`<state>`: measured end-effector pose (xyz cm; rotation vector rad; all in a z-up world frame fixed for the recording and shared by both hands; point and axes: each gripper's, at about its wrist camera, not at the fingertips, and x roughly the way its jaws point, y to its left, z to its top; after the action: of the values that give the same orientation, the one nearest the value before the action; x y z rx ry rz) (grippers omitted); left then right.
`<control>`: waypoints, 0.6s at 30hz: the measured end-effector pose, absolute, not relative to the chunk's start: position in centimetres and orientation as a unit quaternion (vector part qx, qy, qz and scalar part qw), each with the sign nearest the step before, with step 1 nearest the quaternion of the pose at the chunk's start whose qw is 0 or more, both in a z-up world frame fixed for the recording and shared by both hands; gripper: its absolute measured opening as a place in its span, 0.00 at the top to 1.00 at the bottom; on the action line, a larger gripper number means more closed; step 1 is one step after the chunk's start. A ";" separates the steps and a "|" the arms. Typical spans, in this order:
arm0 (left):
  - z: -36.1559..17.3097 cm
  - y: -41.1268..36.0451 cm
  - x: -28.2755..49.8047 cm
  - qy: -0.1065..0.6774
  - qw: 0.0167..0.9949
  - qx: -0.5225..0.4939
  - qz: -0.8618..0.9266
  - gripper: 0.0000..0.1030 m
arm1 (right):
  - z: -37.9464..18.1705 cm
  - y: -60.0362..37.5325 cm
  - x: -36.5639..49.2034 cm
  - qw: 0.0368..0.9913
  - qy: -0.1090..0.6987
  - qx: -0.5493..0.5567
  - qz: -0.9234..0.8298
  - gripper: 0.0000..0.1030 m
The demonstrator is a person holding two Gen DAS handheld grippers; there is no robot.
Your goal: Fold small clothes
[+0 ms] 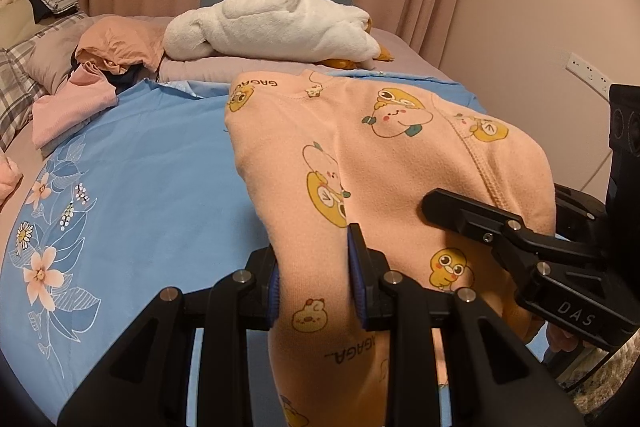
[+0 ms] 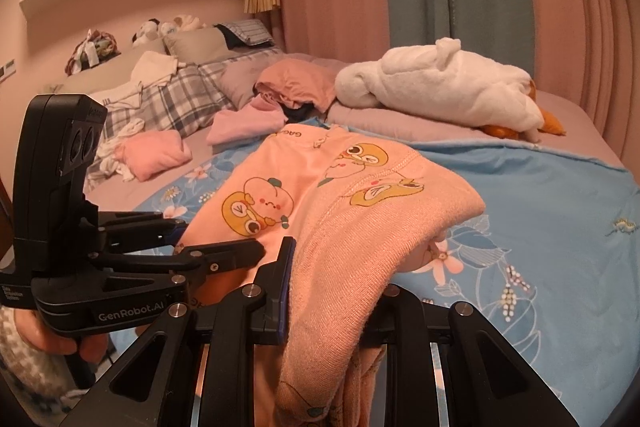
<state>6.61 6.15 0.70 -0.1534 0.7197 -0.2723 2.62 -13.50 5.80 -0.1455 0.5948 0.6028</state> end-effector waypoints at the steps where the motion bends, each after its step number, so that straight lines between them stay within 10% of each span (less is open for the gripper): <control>1: 0.6 6.3 6.8 0.352 0.924 -0.075 -0.132 0.73 | 5.7 -13.4 2.7 0.909 0.289 -0.071 0.293 0.75; 18: -1.4 7.9 9.7 0.368 0.919 -0.077 -0.120 0.73 | 4.3 -11.4 4.9 0.902 0.303 -0.078 0.296 0.75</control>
<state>9.72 7.88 -1.41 -0.1578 0.7572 -0.2467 4.95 -11.43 4.26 -0.1616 0.6274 0.6129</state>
